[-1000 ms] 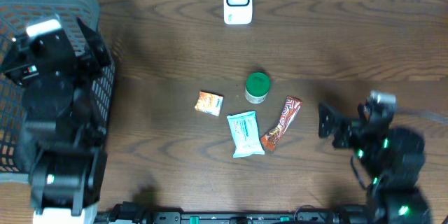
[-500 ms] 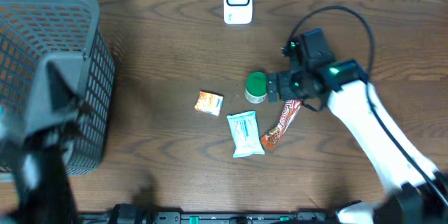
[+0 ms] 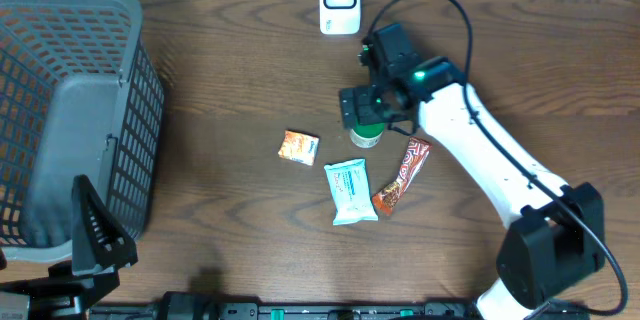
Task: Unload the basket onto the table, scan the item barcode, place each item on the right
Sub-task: 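Reach the right gripper down and grasp the green-lidded can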
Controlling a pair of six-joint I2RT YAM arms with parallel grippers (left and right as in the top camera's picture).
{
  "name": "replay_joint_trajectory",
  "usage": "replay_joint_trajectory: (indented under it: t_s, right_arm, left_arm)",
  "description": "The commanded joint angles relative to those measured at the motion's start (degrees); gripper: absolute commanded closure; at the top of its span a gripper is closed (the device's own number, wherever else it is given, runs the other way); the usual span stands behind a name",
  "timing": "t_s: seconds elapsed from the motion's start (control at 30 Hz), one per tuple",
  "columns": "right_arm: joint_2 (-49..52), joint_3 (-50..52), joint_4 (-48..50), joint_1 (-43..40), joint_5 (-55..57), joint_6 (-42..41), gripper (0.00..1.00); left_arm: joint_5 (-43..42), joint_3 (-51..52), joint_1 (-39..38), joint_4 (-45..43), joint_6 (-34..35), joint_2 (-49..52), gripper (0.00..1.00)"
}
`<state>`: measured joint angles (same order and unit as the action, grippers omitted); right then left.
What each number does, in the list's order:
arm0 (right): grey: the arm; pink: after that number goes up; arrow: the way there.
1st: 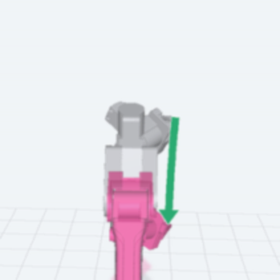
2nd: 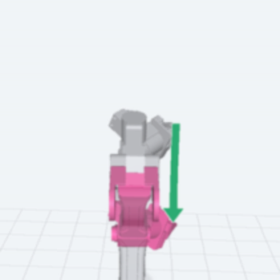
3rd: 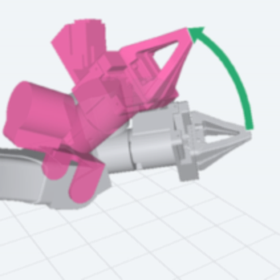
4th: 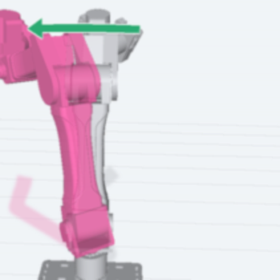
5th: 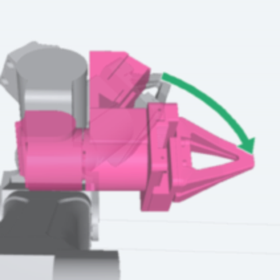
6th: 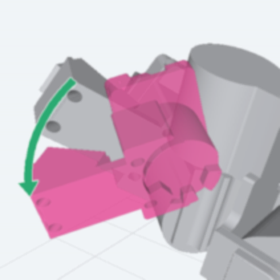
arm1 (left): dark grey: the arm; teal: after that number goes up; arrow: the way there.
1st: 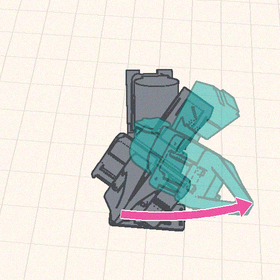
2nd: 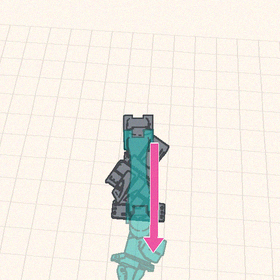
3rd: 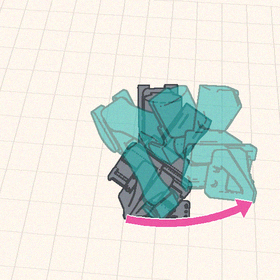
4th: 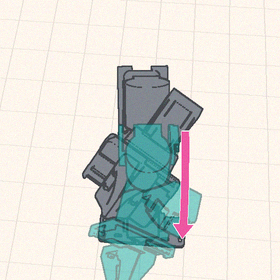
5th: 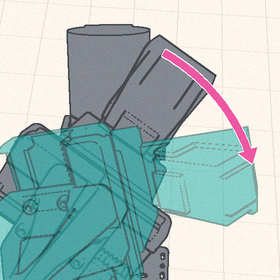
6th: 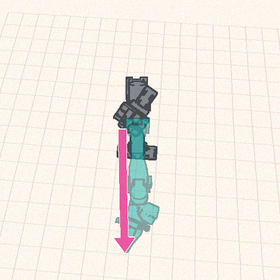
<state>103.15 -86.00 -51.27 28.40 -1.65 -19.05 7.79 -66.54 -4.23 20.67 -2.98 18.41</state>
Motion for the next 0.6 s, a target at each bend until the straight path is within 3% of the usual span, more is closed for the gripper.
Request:
replay_joint_trajectory:
  t_s: [0.0,0.57]
  right_arm:
    - [4.20,-2.36,-1.25,1.11,6.34,-3.98,0.01]
    - [16.85,-2.49,0.55,-0.48,2.56,-3.85,0.01]
  left_arm:
    - [-1.20,-0.35,0.48,-0.31,0.31,-0.79,0.02]
    - [-4.61,-0.33,1.70,2.01,0.31,-3.65,0.02]
